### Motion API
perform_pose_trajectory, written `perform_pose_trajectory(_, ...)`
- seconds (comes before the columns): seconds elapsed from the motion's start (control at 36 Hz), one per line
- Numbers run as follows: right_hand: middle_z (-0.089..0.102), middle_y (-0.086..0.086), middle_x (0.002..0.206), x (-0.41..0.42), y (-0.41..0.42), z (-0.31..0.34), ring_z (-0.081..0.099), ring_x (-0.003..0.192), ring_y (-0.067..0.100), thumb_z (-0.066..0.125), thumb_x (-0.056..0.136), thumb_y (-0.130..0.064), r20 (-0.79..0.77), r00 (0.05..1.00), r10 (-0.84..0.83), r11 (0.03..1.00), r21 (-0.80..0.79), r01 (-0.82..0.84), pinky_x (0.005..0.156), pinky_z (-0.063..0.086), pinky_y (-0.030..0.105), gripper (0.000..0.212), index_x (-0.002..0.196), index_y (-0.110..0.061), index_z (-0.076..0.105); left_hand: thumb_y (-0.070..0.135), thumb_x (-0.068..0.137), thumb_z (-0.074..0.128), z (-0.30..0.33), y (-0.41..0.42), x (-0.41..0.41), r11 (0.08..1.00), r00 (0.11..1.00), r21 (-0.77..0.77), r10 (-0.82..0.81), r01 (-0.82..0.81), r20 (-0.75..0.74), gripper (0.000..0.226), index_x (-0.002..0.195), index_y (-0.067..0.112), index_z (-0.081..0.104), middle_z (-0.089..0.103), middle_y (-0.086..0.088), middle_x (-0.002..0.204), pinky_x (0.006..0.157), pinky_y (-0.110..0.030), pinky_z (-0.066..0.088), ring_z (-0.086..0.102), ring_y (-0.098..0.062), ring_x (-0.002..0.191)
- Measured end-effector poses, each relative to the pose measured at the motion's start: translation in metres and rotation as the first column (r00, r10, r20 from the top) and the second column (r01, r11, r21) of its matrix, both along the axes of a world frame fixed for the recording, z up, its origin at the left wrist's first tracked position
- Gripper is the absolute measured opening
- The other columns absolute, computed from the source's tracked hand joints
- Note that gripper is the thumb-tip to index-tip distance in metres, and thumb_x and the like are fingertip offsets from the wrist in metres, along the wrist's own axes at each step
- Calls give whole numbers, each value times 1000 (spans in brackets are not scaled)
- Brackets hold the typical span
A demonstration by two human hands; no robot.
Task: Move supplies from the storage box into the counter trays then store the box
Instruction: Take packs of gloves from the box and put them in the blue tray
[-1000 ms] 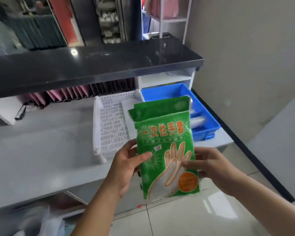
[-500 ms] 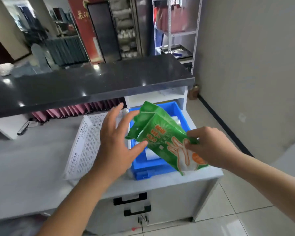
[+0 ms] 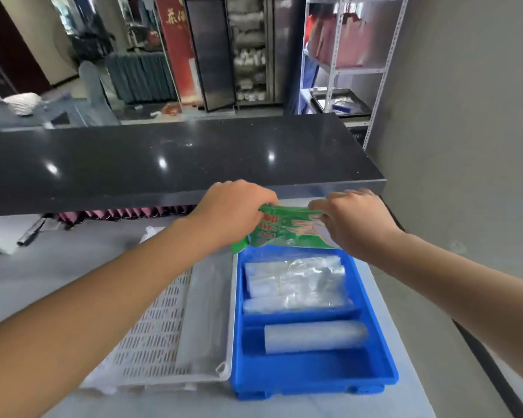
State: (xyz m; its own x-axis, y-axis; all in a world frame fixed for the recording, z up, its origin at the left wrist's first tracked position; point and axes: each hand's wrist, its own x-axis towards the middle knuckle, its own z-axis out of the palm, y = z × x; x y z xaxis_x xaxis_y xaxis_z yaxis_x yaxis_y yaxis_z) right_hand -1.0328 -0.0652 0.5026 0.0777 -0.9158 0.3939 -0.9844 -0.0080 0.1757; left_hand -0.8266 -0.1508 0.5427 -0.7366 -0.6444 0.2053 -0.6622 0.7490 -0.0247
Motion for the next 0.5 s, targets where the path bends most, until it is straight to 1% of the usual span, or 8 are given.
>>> perform_pose_trajectory(0.06, 71, 3, 84, -5, -18, -13, 66, 78, 34, 72, 78, -16, 16, 1000, -5, 1000, 2, 4, 55, 39, 31, 28, 105, -25, 71, 16, 91, 51, -14, -16, -5, 1000, 1000, -7, 7, -7, -4, 37, 119, 39, 62, 69, 8, 112, 78, -36, 47, 64, -27, 101)
perform_pose_trajectory(0.11, 70, 2, 78, -12, -31, -30, 65, 73, 32, 78, 72, -14, 44, 999, -2, 1000, 25, 1, 48, 43, 30, 32, 102, -23, 72, 15, 92, 50, -33, -31, -11, 1000, 1000, -25, 8, -9, -17, 40, 121, 39, 61, 67, 6, 110, 75, -35, 45, 64, -28, 100)
perform_pose_trajectory(0.17, 67, -1, 69, -18, -41, -49, 64, 65, 30, 81, 64, -10, 28, 1000, -7, 999, 32, 6, 41, 44, 29, 36, 96, -22, 71, 17, 92, 52, -52, -44, -16, 1000, 1000, -25, 3, -4, -26, 38, 122, 37, 62, 68, 5, 110, 72, -33, 42, 65, -26, 99)
perform_pose_trajectory(0.25, 65, -4, 66, -26, -50, -72, 61, 62, 28, 82, 58, -6, 23, 999, -38, 998, 44, 37, 41, 39, 25, 41, 94, -23, 71, 13, 91, 55, -81, -57, -23, 999, 997, 4, -34, 35, -71, 34, 116, 32, 67, 70, 4, 106, 68, -32, 45, 66, -25, 96)
perform_pose_trajectory(0.33, 65, -4, 68, -32, -55, -92, 63, 64, 27, 82, 55, -6, 17, 998, -61, 995, 83, 60, 42, 39, 25, 44, 94, -23, 72, 2, 75, 71, -107, -65, -30, 998, 991, 21, -60, 63, -120, 35, 98, 28, 76, 73, 4, 83, 54, -30, 46, 69, -26, 74)
perform_pose_trajectory(0.39, 67, -3, 70, -37, -59, -102, 63, 65, 28, 83, 55, -6, 31, 998, -56, 994, 98, 52, 44, 43, 27, 45, 96, -21, 72, 0, 64, 76, -124, -71, -34, 999, 995, 1, -42, 43, -92, 39, 91, 29, 77, 70, 5, 72, 47, -26, 42, 68, -25, 64)
perform_pose_trajectory(0.44, 67, -3, 72, -39, -63, -109, 63, 65, 28, 83, 55, -7, 39, 998, -57, 990, 129, 51, 47, 44, 28, 46, 97, -21, 72, -1, 69, 72, -135, -75, -39, 999, 994, 38, -30, 34, -101, 38, 95, 27, 76, 71, 4, 76, 49, -29, 44, 68, -27, 69)
perform_pose_trajectory(0.5, 66, -5, 70, -40, -68, -116, 62, 64, 26, 84, 54, -8, 43, 998, -53, 986, 163, 46, 48, 43, 26, 45, 95, -22, 72, 2, 80, 62, -143, -80, -41, 996, 994, 89, -8, 18, -108, 37, 105, 27, 73, 71, 2, 88, 59, -32, 46, 67, -29, 81)
